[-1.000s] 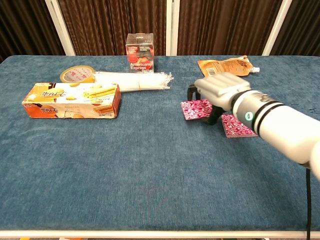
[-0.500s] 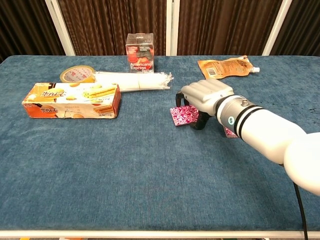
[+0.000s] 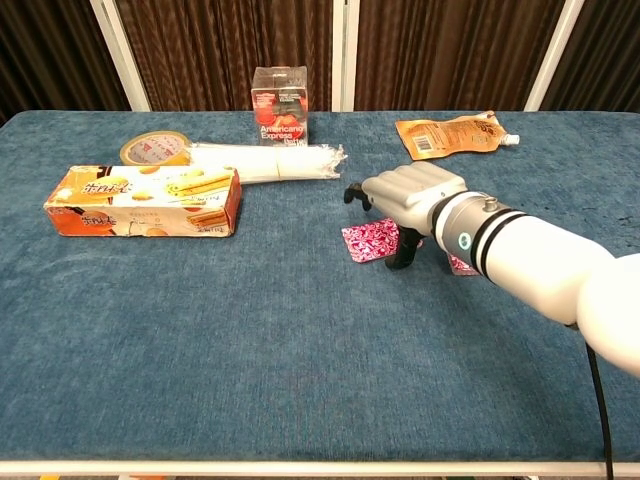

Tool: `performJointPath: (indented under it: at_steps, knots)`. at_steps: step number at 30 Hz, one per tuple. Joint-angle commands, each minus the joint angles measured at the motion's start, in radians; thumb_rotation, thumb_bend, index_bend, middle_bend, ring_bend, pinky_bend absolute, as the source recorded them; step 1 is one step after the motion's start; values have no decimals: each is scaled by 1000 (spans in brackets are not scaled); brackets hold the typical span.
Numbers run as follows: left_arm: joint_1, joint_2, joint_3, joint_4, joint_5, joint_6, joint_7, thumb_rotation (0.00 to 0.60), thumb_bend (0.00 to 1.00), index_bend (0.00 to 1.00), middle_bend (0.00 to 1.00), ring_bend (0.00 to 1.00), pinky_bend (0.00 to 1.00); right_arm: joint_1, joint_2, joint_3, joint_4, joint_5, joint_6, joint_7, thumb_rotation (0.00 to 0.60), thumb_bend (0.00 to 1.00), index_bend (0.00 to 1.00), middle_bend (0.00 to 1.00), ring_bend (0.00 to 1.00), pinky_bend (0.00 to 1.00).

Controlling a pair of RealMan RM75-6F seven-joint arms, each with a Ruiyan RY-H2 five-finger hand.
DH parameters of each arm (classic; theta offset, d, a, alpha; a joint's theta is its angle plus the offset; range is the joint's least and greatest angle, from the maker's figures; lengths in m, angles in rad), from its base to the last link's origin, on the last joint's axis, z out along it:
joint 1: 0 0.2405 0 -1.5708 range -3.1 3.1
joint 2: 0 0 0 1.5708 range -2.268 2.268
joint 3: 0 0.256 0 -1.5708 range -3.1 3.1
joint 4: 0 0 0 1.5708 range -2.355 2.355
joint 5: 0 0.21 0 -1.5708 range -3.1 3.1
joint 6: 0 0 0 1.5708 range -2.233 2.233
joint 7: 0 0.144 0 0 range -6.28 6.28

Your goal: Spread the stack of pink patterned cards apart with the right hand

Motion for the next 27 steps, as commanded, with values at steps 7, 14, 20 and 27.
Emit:
performJointPath:
  at_steps: [7, 14, 20, 27]
  knots:
    - [-1, -1, 0, 1, 1, -2, 0, 600, 0, 73, 32, 0, 99, -21, 109, -10, -139, -20, 72, -17, 600, 80, 93, 172, 724, 878]
    - [-6, -3, 2, -3, 7, -9, 7, 600, 0, 73, 32, 0, 99, -48, 248, -56, -255, 91, 95, -94, 600, 68, 102, 171, 724, 878]
    - [-9, 4, 6, -19, 8, -19, 20, 600, 0, 73, 32, 0, 99, -74, 296, -76, -276, 164, 72, -49, 600, 67, 130, 184, 724, 878]
    - [-12, 8, 8, -31, 5, -29, 31, 600, 0, 73, 32, 0, 99, -74, 295, -106, -269, 151, 73, -34, 600, 69, 157, 202, 725, 878]
